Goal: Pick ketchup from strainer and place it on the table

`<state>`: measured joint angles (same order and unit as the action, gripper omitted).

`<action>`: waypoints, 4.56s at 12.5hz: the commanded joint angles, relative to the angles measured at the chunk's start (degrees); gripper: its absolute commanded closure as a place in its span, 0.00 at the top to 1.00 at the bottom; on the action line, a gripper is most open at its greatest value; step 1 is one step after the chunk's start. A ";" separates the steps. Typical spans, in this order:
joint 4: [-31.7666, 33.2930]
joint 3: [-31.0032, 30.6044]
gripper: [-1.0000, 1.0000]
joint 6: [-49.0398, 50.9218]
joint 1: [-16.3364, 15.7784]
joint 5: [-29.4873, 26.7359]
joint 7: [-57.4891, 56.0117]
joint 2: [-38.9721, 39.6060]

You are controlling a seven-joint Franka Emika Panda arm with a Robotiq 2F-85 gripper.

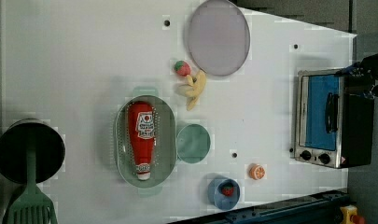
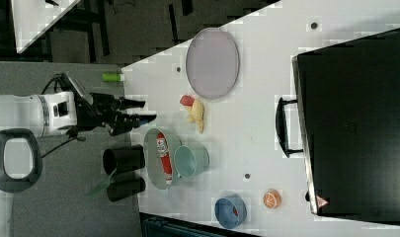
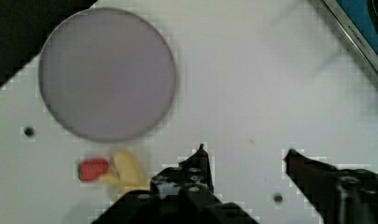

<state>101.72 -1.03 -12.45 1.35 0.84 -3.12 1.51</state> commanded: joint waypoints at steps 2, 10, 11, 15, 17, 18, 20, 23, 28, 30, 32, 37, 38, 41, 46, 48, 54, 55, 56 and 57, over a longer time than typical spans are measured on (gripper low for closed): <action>2.33 -4.17 0.90 8.00 4.48 -1.54 3.97 -11.15; 2.33 -19.36 1.00 6.39 2.70 -1.58 3.98 -7.48; 2.34 -22.24 1.00 5.90 2.58 -1.58 4.01 -6.73; 3.82 -32.48 1.00 1.77 2.31 -1.52 4.96 -2.73; 6.34 -36.54 1.00 -2.40 2.17 -1.50 4.96 -0.60; 8.17 -38.29 1.00 -5.57 2.13 -1.49 4.96 0.52; 12.61 -40.86 1.00 -13.68 2.04 -1.43 5.16 2.82; 19.97 -42.20 1.00 -27.61 1.80 -0.01 6.10 6.61; 26.95 -41.75 1.00 -45.11 1.64 8.70 12.47 15.58; 26.66 -41.71 1.00 -47.47 1.48 12.60 16.21 20.30; 25.82 -41.12 1.00 -49.11 1.39 17.92 17.44 24.21; 21.63 -37.93 1.00 -49.60 -0.07 26.92 18.47 31.19; 20.79 -37.35 1.00 -49.62 -0.71 27.12 19.04 32.42; 19.06 -35.81 1.00 -49.61 -2.97 27.47 21.56 35.48; 18.51 -34.45 0.60 -49.66 -4.92 28.23 21.69 34.84; 18.72 -35.66 0.60 -49.27 -4.76 27.87 21.69 32.10; 17.08 -39.68 0.60 -35.04 -2.25 14.49 21.21 17.57; 16.22 -39.54 0.60 -33.00 -1.61 10.91 20.56 15.19; 15.08 -39.27 0.60 -30.90 -0.63 8.10 19.22 13.25; 13.59 -38.72 0.60 -28.56 0.56 6.43 16.64 11.71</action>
<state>117.72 -40.65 -42.08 -1.61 8.57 15.21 13.51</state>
